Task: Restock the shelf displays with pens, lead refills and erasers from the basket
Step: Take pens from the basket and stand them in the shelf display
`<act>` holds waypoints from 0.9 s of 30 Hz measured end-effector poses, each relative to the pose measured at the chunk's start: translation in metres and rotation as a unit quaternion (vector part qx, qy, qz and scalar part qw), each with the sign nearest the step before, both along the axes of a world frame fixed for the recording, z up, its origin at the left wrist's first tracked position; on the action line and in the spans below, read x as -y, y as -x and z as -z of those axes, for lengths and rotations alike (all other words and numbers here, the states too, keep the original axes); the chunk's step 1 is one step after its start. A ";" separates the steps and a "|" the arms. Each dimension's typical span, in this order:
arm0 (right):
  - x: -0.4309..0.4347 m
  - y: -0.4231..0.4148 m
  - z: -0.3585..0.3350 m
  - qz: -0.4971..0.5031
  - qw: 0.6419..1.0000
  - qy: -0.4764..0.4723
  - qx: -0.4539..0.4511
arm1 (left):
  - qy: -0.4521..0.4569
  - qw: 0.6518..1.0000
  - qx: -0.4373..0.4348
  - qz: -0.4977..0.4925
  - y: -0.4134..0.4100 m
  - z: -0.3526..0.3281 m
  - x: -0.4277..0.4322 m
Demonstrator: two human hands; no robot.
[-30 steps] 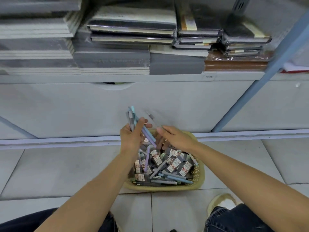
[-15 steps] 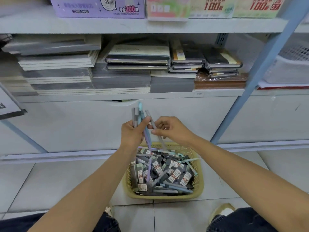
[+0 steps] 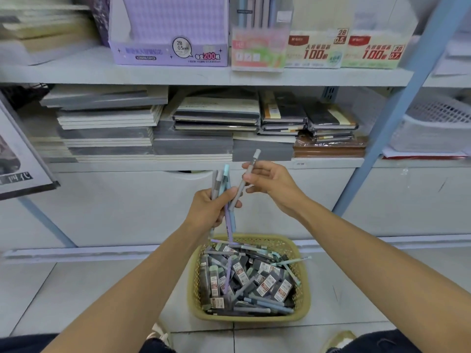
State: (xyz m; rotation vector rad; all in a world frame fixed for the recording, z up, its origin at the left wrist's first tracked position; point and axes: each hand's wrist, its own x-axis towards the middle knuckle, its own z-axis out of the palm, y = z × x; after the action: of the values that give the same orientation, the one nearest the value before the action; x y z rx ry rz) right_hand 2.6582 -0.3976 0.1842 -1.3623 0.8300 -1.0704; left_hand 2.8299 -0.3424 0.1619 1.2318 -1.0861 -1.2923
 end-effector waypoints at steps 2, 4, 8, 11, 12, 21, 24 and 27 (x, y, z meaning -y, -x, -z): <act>0.004 0.002 -0.020 0.015 1.000 0.014 0.017 | 0.020 1.000 -0.001 0.004 0.000 -0.016 0.004; 0.009 0.005 -0.044 0.032 0.998 0.045 0.016 | 0.042 0.999 0.000 0.013 0.000 -0.038 0.009; 0.020 0.009 -0.106 0.048 0.991 0.117 0.037 | 0.084 0.995 0.034 0.033 -0.002 -0.100 0.022; 0.027 0.013 -0.160 0.054 0.982 0.144 0.111 | 0.132 0.990 0.035 0.027 -0.005 -0.150 0.033; 0.029 0.016 -0.178 0.058 0.976 0.161 0.132 | 0.154 0.987 0.037 0.022 -0.006 -0.165 0.037; 0.071 0.047 -0.289 0.212 0.919 0.309 0.122 | 0.282 0.956 0.073 0.016 -0.015 -0.249 0.066; 0.093 0.048 -0.297 0.244 0.911 0.329 0.053 | 0.283 0.957 0.061 0.013 -0.014 -0.259 0.077; 0.110 0.042 -0.293 0.248 0.908 0.335 -0.026 | 0.280 0.959 0.053 0.010 -0.012 -0.262 0.087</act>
State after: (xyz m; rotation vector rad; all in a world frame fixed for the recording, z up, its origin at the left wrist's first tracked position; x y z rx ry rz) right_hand 2.6157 -0.5081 0.4768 -1.7970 0.9134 -1.8443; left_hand 2.8414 -0.4298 0.4239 0.8657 -1.4221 -0.8470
